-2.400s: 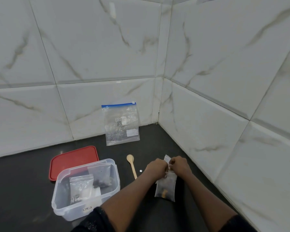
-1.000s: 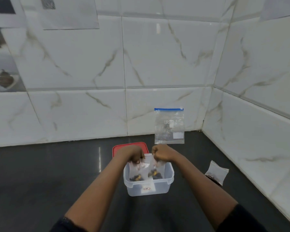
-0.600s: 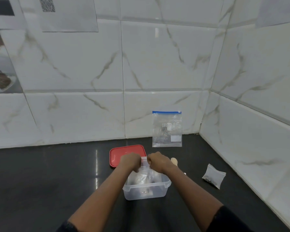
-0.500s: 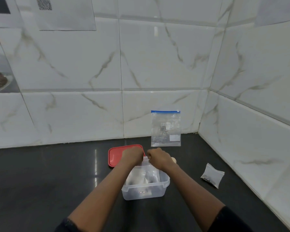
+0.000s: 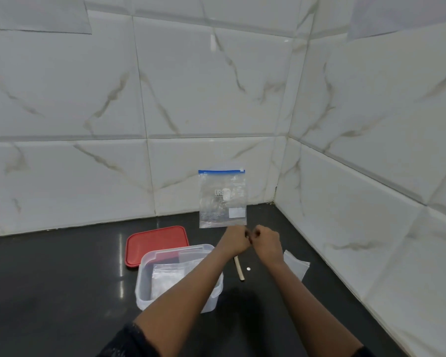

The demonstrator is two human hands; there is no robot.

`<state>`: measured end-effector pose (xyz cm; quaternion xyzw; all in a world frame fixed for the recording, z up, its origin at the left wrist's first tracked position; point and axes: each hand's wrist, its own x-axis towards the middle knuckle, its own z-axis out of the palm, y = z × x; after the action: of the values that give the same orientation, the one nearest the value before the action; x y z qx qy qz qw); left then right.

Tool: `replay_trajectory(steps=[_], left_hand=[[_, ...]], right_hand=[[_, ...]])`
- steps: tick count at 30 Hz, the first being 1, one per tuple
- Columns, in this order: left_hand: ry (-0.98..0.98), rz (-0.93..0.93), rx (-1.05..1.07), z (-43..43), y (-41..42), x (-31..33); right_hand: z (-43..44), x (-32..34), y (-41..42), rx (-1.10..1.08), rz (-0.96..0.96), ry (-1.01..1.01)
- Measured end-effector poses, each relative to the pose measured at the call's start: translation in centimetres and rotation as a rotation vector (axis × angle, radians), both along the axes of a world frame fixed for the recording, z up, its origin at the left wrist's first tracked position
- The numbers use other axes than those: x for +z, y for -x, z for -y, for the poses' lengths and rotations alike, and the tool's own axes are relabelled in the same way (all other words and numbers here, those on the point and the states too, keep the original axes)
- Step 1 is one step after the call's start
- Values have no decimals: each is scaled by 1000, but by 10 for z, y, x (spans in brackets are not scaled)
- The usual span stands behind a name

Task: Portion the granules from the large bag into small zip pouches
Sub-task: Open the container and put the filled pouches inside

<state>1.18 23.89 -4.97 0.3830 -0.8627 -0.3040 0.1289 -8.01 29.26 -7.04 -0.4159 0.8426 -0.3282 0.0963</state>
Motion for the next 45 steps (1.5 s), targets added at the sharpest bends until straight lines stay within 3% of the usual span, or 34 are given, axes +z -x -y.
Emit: replay_trajectory(steps=[9,20,31,39,45], left_hand=[[-239,96,18,-13,77,-42],[-301,136,106,-13,131,-76],[-353,-42,97,-25,136,-88],[-283,-228,191,-16,105,-73],[-206,-428,268,-3,71,-40]], right_hand=[[-30,-62,94,-225,14,-211],[-31,-92,124,-269,86,-285],[-35,-81,126,-214,121,-407],[-31,-39,110,-138,163,-210],[-16,8,89,-6,83,-107]])
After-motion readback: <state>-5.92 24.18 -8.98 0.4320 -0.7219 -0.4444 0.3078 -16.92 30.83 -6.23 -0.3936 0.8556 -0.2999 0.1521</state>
